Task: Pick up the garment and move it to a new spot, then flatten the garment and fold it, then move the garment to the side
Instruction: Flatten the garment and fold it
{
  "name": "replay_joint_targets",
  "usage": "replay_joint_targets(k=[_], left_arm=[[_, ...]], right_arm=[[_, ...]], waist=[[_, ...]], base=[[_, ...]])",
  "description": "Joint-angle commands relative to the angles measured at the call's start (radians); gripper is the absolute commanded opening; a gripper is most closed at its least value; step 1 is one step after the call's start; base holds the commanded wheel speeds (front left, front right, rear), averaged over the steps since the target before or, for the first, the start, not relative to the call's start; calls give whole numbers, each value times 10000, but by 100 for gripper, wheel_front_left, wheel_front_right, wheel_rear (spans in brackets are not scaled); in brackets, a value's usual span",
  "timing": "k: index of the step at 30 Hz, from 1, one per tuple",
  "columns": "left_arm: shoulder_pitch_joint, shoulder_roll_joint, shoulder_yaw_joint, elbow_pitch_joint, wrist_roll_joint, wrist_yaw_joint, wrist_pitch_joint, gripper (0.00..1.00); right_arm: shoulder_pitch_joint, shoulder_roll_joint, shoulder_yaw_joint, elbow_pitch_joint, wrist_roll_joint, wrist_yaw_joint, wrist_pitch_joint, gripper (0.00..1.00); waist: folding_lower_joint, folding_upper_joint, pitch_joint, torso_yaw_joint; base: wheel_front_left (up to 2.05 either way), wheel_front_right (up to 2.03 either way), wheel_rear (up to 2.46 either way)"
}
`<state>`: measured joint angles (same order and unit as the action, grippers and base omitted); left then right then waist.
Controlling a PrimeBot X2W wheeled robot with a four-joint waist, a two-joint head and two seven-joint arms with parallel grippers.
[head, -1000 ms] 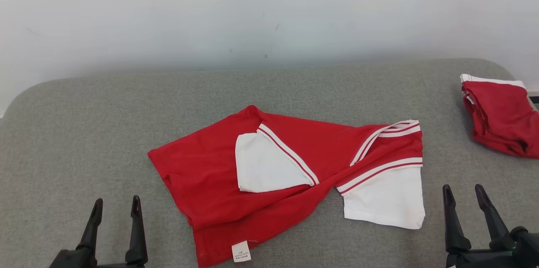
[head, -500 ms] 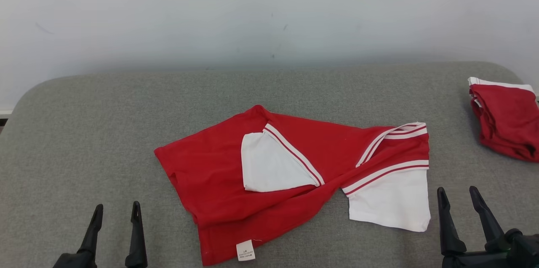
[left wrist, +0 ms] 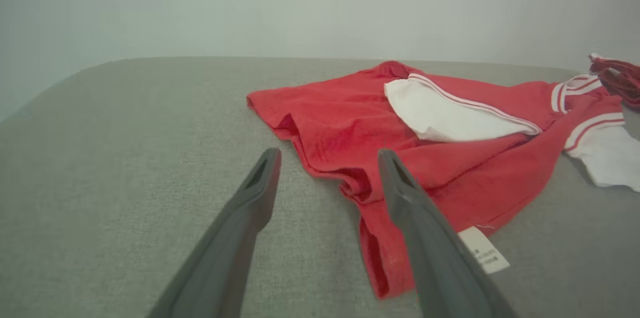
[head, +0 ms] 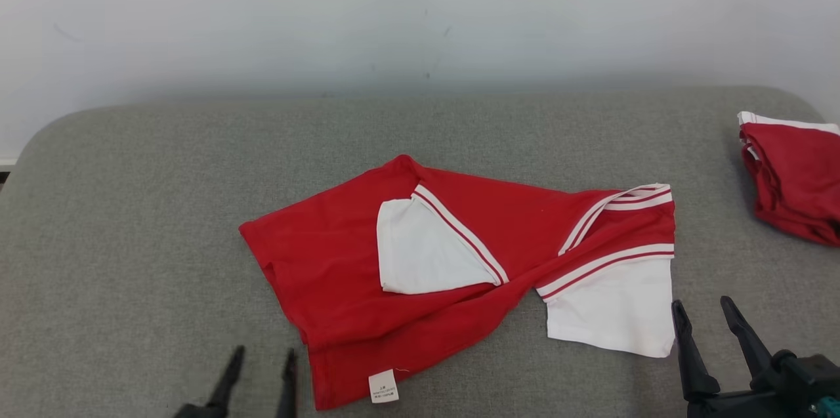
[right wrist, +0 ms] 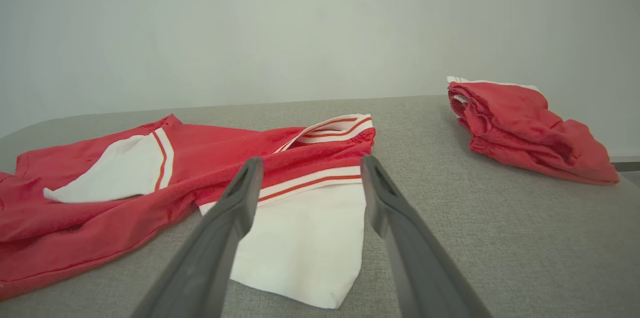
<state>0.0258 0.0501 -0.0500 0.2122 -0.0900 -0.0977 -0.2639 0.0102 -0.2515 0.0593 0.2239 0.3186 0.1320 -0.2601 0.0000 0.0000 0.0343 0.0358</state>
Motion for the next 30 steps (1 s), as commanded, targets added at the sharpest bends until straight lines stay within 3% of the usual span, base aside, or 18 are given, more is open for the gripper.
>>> replay_joint_targets(k=[1,10,26,28,29,30], left_arm=[[52,8,-170,204,-19,-52,-4,100],[-298,12,-1652,1691,-437,-213,-2,100],[-1360,14,-2417,2638,-1227,48,-3,100],[-1387,15,-2486,2563,-1267,56,-3,81],[-1378,15,-2507,2525,-1273,72,-3,50],[-1364,15,-2522,2494,-1279,77,-3,43]], right_arm=[[-149,-88,53,127,75,-30,-41,100],[-1055,-401,515,2183,262,-30,-54,100],[-2507,205,760,5047,309,-30,-60,100],[-2609,323,773,5328,370,-30,-54,100],[-2647,412,817,5496,416,-30,-32,100],[-2668,542,924,5690,524,-30,-22,89]], waist=[[0,0,117,-3],[0,0,500,-7],[0,0,1071,-136],[0,0,1105,-162],[0,0,1113,-174],[0,0,1115,-177]], base=[[0,0,0],[0,0,0],[0,0,0],[0,0,0],[0,0,0],[0,0,0]])
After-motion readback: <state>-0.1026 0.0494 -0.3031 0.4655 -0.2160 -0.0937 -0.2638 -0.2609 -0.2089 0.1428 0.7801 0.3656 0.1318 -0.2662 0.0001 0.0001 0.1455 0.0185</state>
